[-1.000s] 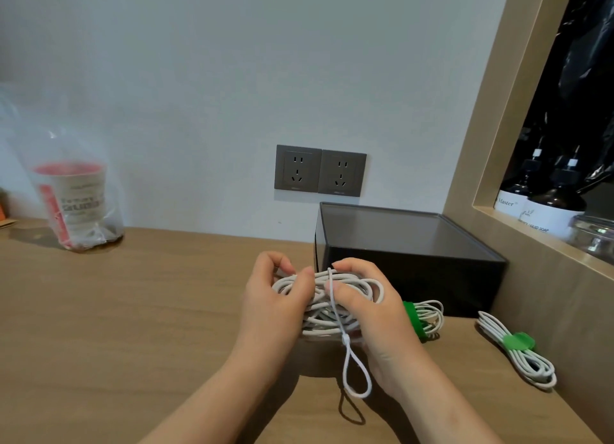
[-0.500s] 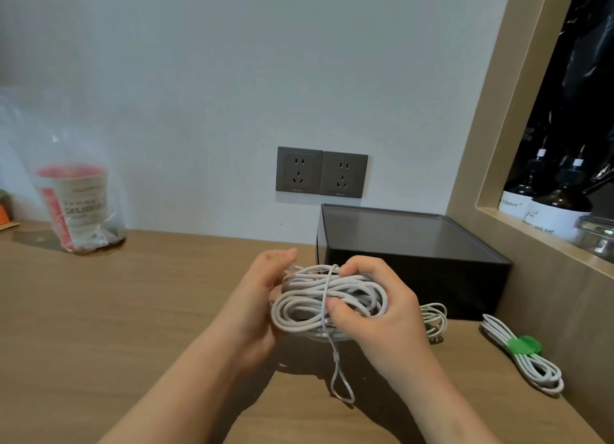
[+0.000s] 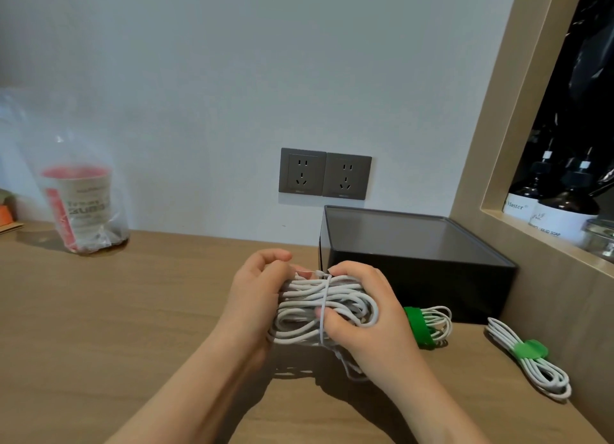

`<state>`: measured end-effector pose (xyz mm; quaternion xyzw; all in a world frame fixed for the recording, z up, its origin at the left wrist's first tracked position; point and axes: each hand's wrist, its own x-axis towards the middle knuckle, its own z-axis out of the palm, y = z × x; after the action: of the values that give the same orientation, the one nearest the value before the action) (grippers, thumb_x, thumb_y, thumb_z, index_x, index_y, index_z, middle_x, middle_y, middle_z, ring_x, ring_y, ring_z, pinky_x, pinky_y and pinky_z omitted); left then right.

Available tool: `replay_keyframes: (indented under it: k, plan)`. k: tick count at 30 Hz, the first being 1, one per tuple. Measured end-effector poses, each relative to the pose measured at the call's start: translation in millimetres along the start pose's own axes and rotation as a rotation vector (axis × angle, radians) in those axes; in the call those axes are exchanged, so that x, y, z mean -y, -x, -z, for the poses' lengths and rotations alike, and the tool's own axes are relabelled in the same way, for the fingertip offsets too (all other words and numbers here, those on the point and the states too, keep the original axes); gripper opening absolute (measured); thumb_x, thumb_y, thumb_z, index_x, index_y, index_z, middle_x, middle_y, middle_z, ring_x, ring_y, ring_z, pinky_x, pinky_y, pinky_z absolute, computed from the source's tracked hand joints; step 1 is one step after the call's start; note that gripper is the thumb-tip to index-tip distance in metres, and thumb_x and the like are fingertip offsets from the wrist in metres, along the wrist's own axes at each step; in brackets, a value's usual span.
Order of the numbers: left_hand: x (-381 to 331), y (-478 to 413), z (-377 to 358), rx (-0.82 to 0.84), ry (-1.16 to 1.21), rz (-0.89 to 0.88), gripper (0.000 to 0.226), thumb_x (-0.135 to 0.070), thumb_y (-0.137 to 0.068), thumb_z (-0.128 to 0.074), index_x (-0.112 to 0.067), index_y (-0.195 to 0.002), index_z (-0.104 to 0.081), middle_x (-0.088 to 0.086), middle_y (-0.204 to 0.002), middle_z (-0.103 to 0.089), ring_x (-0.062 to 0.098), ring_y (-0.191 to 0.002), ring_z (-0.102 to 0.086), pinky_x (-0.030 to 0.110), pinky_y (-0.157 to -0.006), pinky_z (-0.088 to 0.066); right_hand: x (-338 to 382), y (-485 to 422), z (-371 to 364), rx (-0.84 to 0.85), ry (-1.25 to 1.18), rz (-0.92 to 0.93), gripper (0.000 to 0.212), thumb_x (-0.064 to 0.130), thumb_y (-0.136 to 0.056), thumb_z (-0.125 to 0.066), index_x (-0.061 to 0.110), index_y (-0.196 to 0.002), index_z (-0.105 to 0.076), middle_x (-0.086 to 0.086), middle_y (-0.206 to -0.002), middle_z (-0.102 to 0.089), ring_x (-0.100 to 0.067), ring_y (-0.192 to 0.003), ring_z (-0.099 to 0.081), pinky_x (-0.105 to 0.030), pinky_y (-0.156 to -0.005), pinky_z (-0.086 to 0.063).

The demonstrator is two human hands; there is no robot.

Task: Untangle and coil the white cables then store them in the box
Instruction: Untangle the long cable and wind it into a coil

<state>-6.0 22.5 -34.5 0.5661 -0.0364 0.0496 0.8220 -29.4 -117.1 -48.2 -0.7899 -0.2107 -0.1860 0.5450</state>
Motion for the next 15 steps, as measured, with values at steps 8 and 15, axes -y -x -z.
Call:
replay_keyframes:
  k: [8,15]
  plan:
    - [2.3,3.8,-0.3,0.046,0.0,-0.001,0.017,0.002,-0.086,-0.043,-0.008,-0.073,-0.049,0.009,-0.066,-0.063,0.019,-0.058,-0.064,0.03,-0.053,-0.052,-5.2,1.0,2.6,-0.002,0.097,-0.041,0.033,0.026,-0.074,-0.076,0.04,-0.089,-0.051,0.013,-0.099,-0.052,-0.007,-0.089,-0.056,-0.016,-0.069,-0.053]
    - [0.2,1.7,3.5,0.136,-0.137,0.01,0.011,-0.016,-0.084,-0.061,-0.014,-0.088,-0.072,0.012,-0.08,-0.071,0.024,-0.069,-0.068,0.03,-0.056,-0.053,-8.8,0.9,2.0,-0.003,0.176,0.021,0.029,0.039,-0.068,-0.072,0.045,-0.086,-0.05,0.021,-0.098,-0.046,0.002,-0.09,-0.05,-0.01,-0.071,-0.046]
